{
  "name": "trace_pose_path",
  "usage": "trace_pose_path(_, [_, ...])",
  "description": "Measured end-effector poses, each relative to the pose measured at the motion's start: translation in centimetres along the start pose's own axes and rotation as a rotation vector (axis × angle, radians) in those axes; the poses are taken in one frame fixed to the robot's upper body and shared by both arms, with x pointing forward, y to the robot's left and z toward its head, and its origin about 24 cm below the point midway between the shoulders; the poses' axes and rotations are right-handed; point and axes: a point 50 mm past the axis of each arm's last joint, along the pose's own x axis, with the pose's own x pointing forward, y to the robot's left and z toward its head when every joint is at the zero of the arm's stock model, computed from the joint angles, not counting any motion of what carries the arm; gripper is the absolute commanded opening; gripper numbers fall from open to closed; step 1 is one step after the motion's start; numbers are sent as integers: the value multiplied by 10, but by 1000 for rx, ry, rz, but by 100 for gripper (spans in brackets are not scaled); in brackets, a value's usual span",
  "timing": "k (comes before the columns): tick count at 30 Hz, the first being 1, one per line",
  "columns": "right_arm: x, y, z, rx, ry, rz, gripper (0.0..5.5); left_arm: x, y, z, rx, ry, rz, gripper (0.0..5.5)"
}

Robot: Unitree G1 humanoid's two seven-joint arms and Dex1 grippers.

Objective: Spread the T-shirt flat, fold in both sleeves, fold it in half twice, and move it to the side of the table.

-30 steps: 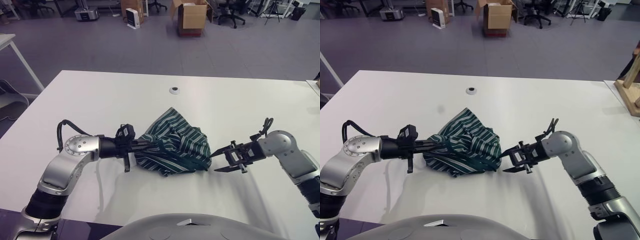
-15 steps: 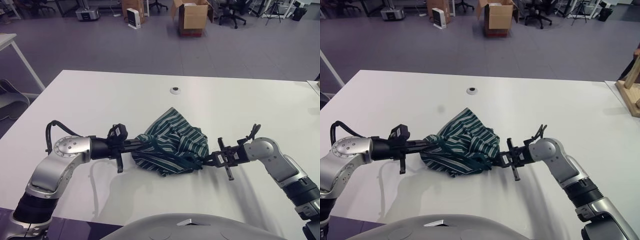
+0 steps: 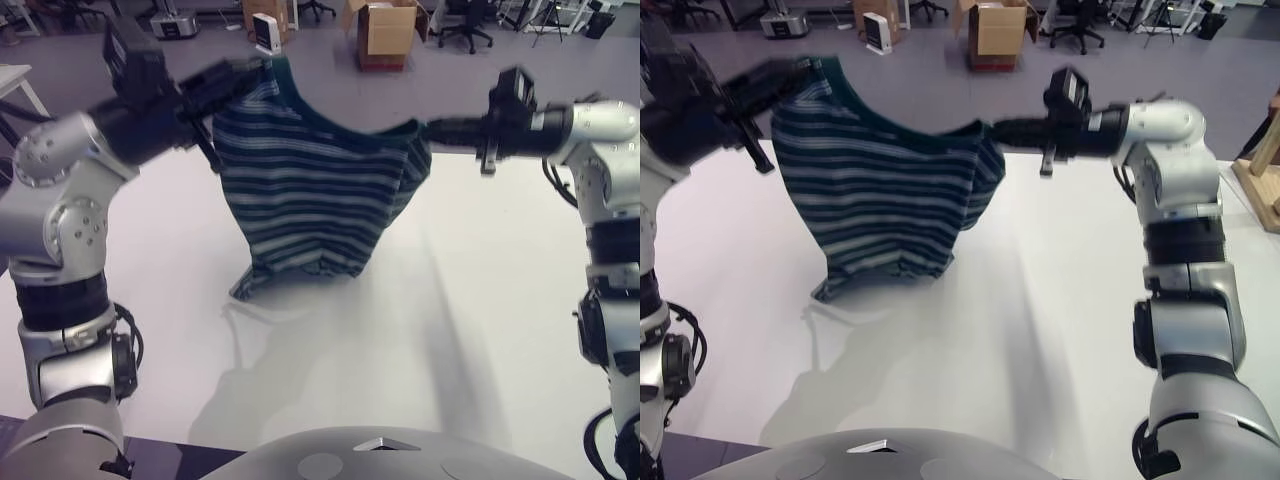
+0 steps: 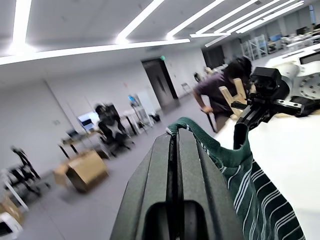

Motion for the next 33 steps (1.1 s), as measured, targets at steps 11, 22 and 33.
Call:
trace_pose_path(11, [-1, -43, 104, -189, -302, -235, 4, 25, 51, 62, 356, -104, 204, 0])
trace_pose_path(22, [-30, -43, 173, -332, -492, -286, 4, 25, 48, 113, 504, -294, 208, 0])
trace_pose_path(33, [-5, -53, 116, -453, -160, -319, 4, 47, 61, 44, 634, 24, 160, 0])
